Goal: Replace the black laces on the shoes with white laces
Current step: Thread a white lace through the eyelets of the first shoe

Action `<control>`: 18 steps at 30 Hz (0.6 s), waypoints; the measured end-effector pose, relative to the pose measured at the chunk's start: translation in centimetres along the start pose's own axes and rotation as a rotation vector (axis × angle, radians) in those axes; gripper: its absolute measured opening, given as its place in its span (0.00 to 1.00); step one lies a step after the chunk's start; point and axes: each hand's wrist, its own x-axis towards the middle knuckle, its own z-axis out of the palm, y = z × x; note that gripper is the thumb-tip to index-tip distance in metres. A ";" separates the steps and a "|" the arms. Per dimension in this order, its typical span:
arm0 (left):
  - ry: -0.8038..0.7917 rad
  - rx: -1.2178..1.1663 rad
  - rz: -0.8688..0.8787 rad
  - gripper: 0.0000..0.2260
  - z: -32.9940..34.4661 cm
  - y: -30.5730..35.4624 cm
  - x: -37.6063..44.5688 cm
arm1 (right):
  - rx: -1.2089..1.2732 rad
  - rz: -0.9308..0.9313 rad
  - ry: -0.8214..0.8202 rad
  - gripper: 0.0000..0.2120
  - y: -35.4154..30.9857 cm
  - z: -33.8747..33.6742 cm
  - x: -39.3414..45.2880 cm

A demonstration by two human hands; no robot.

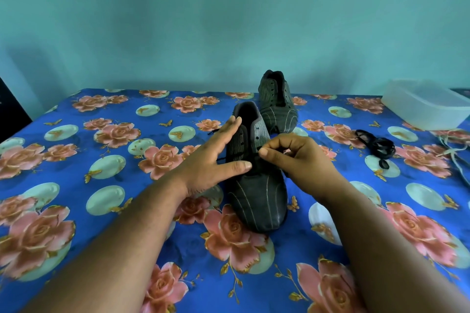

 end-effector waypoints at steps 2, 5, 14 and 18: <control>0.002 -0.009 -0.007 0.42 0.0 0.2 0.0 | 0.184 0.032 0.013 0.07 -0.1 -0.2 0.0; -0.001 -0.016 -0.019 0.43 0.1 0.4 -0.1 | 0.448 0.071 0.118 0.12 0.0 -0.5 0.5; 0.010 -0.019 0.002 0.42 0.1 0.0 0.1 | -0.156 0.022 0.068 0.12 0.8 0.2 0.4; 0.009 -0.024 -0.012 0.42 0.1 -0.2 0.1 | -0.134 -0.011 0.087 0.08 0.3 -0.1 0.0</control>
